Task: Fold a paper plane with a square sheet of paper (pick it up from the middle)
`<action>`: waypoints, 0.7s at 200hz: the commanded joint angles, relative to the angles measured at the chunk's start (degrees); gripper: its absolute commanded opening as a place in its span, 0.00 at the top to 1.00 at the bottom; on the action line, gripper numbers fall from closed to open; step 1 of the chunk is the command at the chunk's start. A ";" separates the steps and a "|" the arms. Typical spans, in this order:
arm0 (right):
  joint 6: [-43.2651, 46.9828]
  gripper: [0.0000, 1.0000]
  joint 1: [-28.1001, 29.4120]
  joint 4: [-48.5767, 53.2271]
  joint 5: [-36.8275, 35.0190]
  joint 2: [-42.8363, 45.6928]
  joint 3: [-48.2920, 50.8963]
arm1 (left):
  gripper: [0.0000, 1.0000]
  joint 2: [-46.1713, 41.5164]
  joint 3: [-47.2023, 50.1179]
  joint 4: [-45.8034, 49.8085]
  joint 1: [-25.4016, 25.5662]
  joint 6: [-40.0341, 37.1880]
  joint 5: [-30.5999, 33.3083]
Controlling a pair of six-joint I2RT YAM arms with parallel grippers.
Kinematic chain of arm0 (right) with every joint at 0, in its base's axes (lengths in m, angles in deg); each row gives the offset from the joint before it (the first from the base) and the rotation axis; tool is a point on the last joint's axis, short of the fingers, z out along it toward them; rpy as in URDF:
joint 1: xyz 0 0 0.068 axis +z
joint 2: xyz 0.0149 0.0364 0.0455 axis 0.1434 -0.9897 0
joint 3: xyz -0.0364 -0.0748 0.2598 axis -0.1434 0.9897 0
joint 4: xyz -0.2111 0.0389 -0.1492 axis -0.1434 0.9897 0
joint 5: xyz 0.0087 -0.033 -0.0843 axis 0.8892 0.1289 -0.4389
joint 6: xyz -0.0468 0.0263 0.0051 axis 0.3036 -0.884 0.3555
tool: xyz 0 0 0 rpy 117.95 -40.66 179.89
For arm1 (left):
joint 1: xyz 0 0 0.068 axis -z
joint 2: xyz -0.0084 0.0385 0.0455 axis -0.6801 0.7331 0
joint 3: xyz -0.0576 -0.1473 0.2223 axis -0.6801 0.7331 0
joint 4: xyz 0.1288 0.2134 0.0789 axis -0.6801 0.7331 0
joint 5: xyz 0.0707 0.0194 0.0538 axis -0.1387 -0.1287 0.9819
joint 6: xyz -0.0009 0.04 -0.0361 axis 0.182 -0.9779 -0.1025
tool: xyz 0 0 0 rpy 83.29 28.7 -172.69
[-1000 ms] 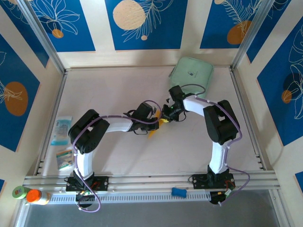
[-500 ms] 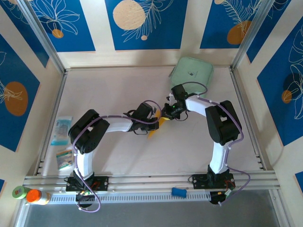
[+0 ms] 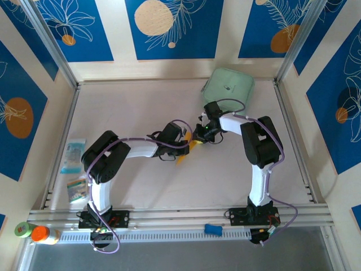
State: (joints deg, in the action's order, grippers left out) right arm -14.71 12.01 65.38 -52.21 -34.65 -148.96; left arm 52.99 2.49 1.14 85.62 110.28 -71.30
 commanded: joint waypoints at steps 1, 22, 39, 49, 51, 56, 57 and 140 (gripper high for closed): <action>-1.14 0.88 -2.97 -1.07 -4.21 -1.48 -0.24 | 1.00 1.28 2.83 5.29 -0.48 -1.14 -0.48; -2.27 0.88 -4.64 -2.79 -5.60 -1.35 0.36 | 1.00 1.06 4.13 4.87 -0.59 -0.84 -0.59; -2.67 0.89 -5.33 -5.22 -7.36 -0.43 2.13 | 1.00 0.77 4.40 4.75 -0.83 -0.96 -0.75; -2.85 0.89 -5.62 -6.09 -8.38 0.06 2.93 | 1.00 0.66 4.27 4.82 -0.83 -1.14 -0.85; -2.96 0.89 -5.76 -6.22 -8.65 0.10 3.07 | 1.00 0.66 4.23 4.90 -0.84 -1.17 -0.88; -3.15 0.89 -5.93 -6.52 -9.12 0.23 3.42 | 1.00 0.66 4.15 5.07 -0.84 -1.33 -1.02; -3.22 0.89 -6.02 -6.57 -9.21 0.26 3.51 | 1.00 0.71 4.18 5.06 -0.84 -1.35 -1.07; -2.16 0.91 -2.92 -10.29 -22.42 14.57 12.14 | 1.00 1.19 2.25 6.47 -0.88 -2.69 -2.74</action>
State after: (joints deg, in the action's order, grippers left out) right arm -17.40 7.92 56.31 -67.97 -24.77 -138.97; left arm 52.84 3.97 -1.00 85.03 108.92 -73.33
